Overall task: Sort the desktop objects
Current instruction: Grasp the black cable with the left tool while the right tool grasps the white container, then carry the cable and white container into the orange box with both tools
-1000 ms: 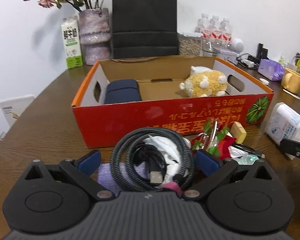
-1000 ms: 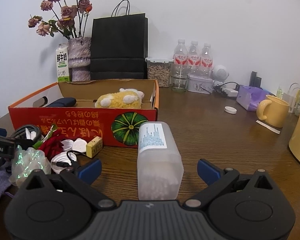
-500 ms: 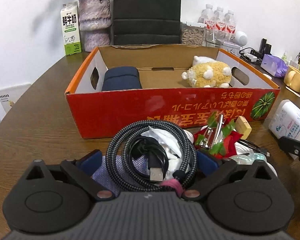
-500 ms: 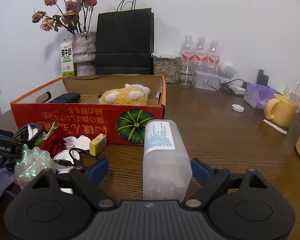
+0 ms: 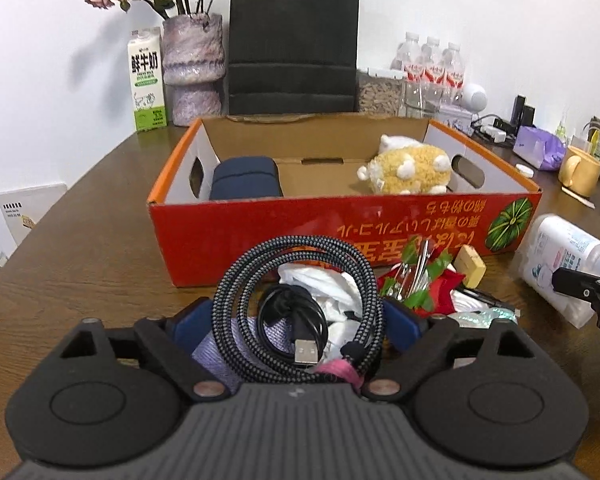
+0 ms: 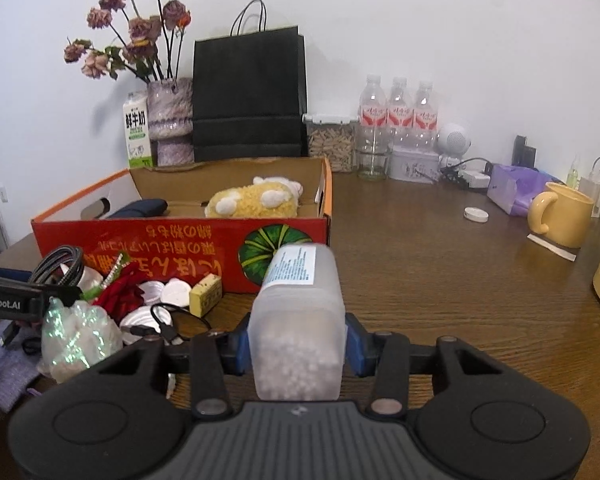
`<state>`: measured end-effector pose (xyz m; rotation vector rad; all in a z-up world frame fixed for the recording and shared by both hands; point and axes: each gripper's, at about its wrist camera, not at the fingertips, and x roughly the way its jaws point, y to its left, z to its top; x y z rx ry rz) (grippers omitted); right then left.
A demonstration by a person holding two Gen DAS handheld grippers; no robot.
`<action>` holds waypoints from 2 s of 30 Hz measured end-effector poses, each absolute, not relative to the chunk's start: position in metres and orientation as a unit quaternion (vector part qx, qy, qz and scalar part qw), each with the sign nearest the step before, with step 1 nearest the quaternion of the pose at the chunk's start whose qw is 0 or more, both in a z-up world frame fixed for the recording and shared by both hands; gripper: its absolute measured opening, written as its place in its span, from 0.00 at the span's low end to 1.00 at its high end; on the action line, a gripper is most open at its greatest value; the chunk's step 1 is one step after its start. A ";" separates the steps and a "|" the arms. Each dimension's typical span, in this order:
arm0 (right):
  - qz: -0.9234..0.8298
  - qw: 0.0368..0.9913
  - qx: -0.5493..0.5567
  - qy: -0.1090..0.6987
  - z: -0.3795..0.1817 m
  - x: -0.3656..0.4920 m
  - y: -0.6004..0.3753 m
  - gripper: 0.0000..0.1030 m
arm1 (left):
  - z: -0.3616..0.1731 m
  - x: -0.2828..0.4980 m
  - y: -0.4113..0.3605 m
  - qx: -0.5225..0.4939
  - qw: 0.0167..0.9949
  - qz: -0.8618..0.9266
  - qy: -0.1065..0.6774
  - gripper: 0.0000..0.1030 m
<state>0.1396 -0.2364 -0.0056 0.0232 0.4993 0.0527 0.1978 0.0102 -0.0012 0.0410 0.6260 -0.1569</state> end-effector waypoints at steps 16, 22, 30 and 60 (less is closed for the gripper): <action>0.034 0.985 0.009 0.166 0.041 0.119 -0.227 0.41 | 0.054 0.181 0.016 -0.001 0.971 -0.094 0.218 0.87; 0.040 0.990 0.000 0.135 0.065 0.141 -0.215 0.41 | 0.076 0.201 0.009 -0.011 0.976 -0.103 0.194 0.87; 0.033 0.989 -0.001 0.142 0.067 0.204 -0.202 0.41 | 0.077 0.260 -0.005 -0.031 0.973 -0.098 0.206 0.87; 0.015 0.970 -0.023 0.242 0.017 0.288 -0.204 0.42 | 0.002 0.335 -0.031 0.018 0.944 -0.071 0.322 0.88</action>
